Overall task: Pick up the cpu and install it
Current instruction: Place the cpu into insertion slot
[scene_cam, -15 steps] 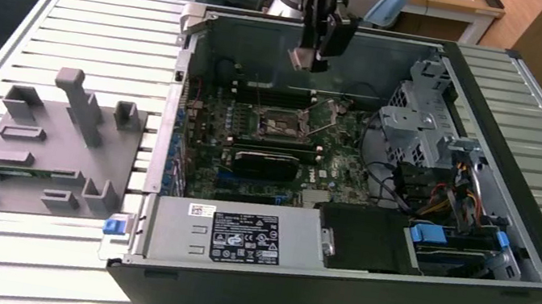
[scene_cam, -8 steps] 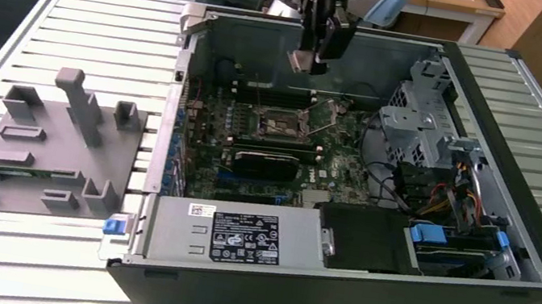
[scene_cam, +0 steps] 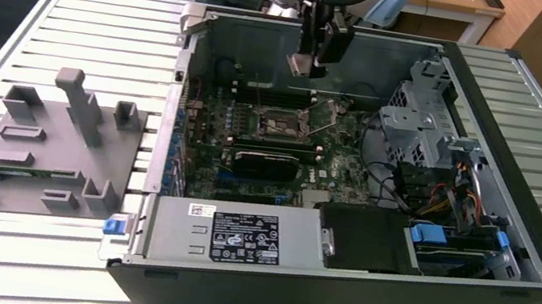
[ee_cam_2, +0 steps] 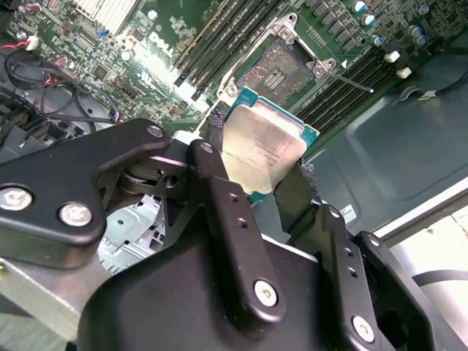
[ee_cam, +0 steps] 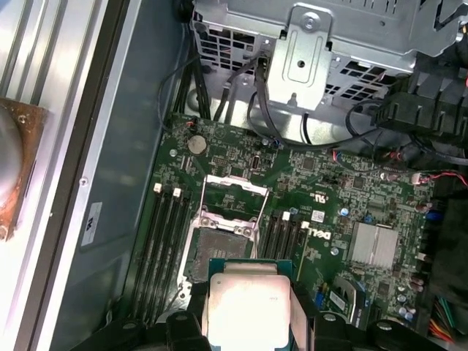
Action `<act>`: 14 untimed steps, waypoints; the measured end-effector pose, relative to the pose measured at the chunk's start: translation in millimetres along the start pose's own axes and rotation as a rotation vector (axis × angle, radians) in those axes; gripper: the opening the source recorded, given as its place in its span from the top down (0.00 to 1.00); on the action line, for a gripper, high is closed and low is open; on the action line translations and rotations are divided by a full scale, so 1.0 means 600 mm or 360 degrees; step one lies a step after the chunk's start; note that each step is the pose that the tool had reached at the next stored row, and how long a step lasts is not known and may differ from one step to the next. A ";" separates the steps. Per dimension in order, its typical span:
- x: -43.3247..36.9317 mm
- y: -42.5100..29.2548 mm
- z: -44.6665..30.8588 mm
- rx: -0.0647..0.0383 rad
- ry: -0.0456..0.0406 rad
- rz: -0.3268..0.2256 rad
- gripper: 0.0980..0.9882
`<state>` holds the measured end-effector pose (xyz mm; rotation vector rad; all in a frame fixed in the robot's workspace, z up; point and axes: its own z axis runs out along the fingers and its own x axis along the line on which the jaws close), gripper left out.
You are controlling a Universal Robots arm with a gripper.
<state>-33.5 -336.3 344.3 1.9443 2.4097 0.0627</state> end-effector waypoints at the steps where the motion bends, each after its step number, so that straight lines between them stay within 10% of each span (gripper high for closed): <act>1: 0.000 0.000 0.001 0.0000 0.0000 0.0000 0.51; 14: 0.000 -0.001 0.014 0.0000 -0.0001 0.0018 0.51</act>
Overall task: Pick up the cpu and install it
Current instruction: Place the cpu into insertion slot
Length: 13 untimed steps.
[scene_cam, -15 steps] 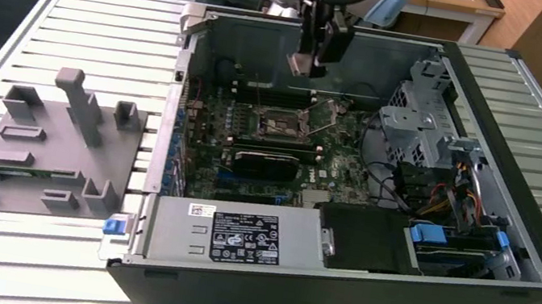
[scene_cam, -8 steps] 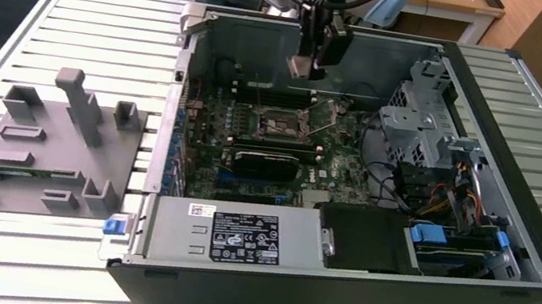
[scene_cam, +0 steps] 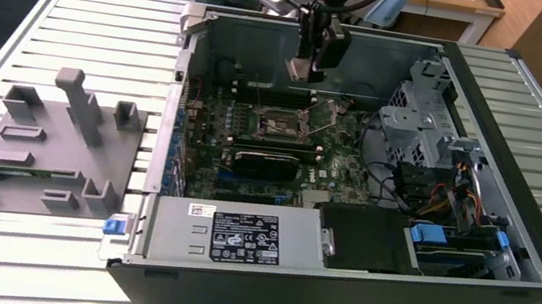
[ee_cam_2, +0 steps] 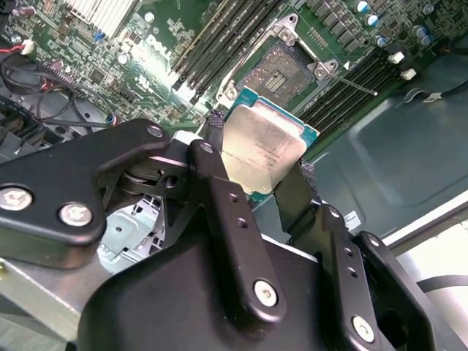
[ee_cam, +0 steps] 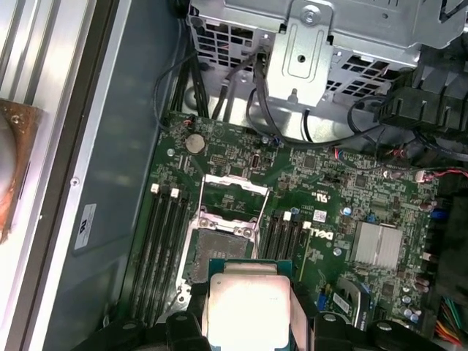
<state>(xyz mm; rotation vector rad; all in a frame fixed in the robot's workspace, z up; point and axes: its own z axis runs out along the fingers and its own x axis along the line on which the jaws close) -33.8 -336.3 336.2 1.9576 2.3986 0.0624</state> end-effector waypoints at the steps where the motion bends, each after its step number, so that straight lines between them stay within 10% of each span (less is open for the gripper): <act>1: 0.000 0.000 0.001 0.0000 0.0000 0.0006 0.51; 13: 0.000 -0.001 0.014 0.0001 -0.0006 0.0099 0.51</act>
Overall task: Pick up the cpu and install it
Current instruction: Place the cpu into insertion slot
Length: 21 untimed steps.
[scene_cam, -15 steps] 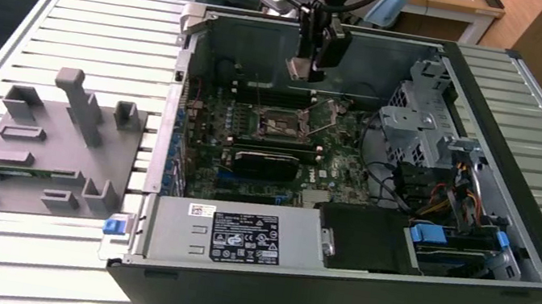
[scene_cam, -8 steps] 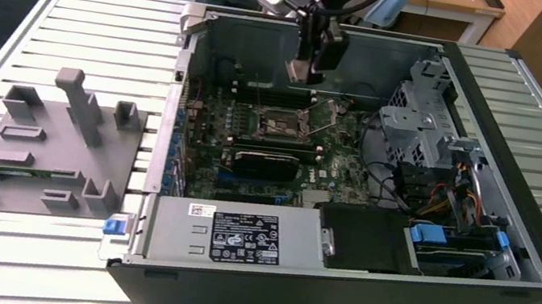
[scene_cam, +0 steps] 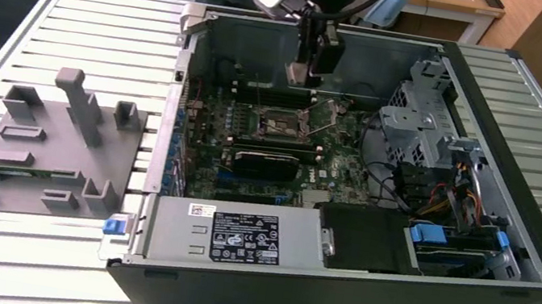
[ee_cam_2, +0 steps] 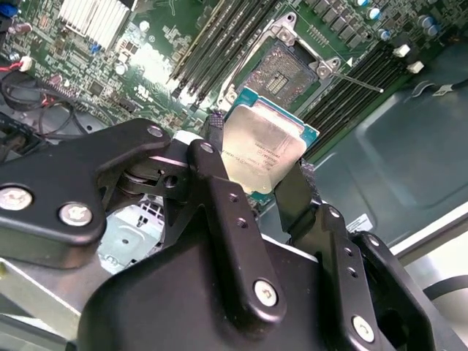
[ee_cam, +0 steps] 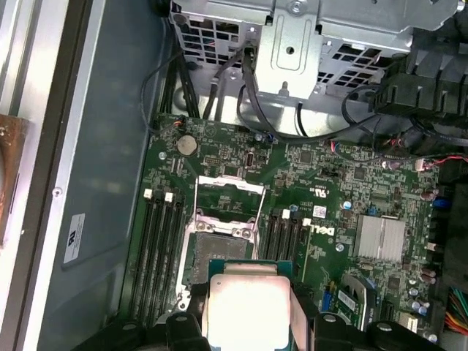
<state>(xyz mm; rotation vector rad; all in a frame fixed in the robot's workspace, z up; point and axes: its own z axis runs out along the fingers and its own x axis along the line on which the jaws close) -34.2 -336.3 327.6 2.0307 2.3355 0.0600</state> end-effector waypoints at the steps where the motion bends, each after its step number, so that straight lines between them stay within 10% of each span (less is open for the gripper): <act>1: 0.000 0.000 0.001 0.0000 -0.0001 0.0010 0.51; 21: 0.000 -0.002 0.026 0.0002 -0.0010 0.0168 0.51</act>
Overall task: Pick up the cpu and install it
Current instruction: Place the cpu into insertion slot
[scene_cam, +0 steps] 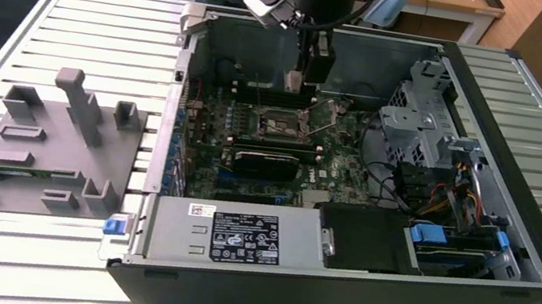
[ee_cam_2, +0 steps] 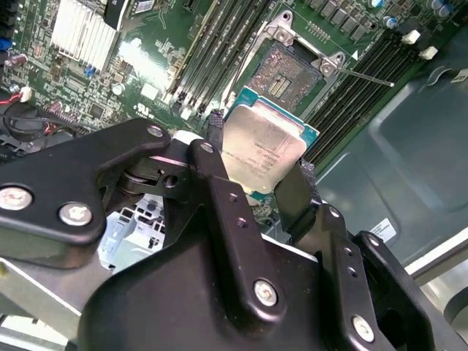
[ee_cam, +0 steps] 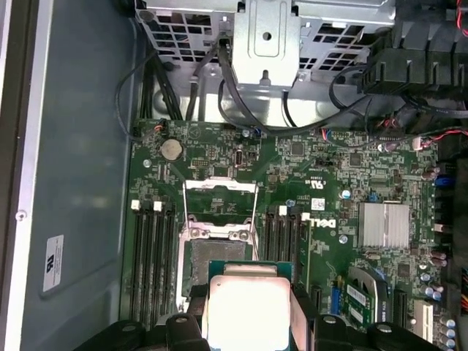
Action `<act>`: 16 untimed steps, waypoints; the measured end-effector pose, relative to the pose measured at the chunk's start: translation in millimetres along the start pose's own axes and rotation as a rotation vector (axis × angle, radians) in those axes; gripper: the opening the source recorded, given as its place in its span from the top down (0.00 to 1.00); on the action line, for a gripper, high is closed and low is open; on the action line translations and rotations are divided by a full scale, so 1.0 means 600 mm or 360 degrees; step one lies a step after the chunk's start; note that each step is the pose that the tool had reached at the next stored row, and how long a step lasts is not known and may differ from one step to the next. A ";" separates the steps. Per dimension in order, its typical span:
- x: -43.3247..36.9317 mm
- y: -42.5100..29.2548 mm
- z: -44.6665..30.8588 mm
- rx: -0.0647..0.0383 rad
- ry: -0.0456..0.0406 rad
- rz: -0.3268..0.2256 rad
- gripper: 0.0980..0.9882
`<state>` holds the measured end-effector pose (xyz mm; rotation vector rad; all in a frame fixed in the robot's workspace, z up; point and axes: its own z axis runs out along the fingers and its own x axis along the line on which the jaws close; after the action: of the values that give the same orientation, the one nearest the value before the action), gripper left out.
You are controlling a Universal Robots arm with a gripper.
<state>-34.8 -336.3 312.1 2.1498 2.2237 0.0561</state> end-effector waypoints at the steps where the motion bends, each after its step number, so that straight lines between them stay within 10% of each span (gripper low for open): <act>1: 0.000 0.000 0.001 0.0000 0.0000 0.0002 0.51; 16: 0.000 -0.002 0.020 0.0000 -0.0001 0.0022 0.51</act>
<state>-35.2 -336.3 299.9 2.1649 2.2087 0.0557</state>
